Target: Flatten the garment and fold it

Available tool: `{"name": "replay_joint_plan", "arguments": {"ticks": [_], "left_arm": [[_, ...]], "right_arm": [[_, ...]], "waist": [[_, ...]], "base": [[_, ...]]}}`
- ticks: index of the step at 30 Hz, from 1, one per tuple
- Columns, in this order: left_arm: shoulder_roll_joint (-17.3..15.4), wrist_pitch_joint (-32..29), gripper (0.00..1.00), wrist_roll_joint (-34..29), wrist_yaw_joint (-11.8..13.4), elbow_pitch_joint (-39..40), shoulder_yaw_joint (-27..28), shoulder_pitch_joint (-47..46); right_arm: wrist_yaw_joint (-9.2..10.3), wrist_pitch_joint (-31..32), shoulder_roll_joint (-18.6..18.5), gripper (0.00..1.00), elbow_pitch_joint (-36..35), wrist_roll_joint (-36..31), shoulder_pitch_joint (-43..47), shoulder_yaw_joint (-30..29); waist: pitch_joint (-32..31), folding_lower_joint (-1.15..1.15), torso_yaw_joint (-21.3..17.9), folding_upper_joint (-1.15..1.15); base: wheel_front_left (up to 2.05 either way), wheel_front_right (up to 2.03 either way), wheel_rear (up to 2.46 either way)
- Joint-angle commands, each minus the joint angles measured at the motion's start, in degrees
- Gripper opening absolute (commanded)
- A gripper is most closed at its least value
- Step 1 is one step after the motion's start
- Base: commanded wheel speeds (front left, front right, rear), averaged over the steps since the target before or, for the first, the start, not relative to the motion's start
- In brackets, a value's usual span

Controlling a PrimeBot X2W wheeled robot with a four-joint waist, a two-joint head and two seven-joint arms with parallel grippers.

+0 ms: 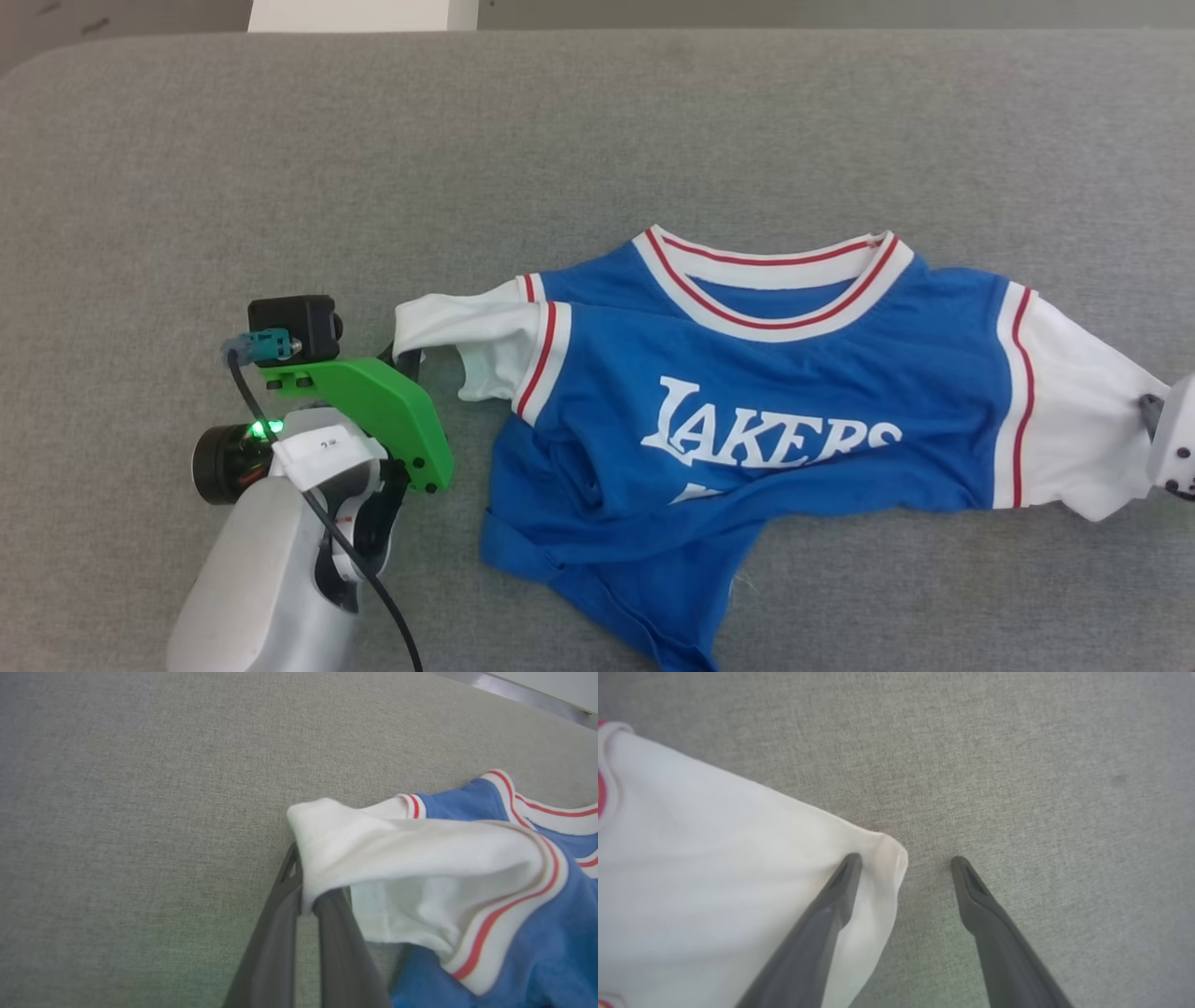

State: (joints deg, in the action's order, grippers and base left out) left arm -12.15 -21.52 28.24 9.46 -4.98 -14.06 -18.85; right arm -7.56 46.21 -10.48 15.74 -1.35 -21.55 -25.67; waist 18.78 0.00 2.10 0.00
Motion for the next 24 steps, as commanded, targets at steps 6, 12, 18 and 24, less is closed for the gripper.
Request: {"name": "replay_joint_plan", "arguments": {"ticks": [6,12,18,24], "left_arm": [[0.3,0.9,0.00,0.5,-0.2,0.5,-0.5,-0.1],[0.8,2.7,0.00,2.2,-1.7,0.6,0.2,-1.3],[0.1,2.5,0.00,4.9,-4.1,0.6,1.9,-6.0],[-1.8,0.4,0.00,6.1,-6.5,-1.8,2.9,-14.8]], "right_arm": [[0.08,5.2,-0.1,0.00,1.7,1.3,0.3,3.9],[0.08,4.6,-1.6,0.00,-2.5,6.1,-0.7,5.3],[0.08,3.5,-4.1,0.00,-8.0,12.7,-5.1,6.9],[0.08,5.5,-4.7,0.00,-11.5,18.8,-13.3,7.2]], "waist": [[0.6,0.00,0.8,0.00],[-1.9,0.00,0.1,0.00],[-5.9,0.00,-0.7,0.00],[-8.6,0.00,-1.4,0.00]], "base": [[0.00,0.00,0.00],[0.00,0.00,0.00],[0.00,0.00,0.00],[0.00,0.00,0.00]]}}
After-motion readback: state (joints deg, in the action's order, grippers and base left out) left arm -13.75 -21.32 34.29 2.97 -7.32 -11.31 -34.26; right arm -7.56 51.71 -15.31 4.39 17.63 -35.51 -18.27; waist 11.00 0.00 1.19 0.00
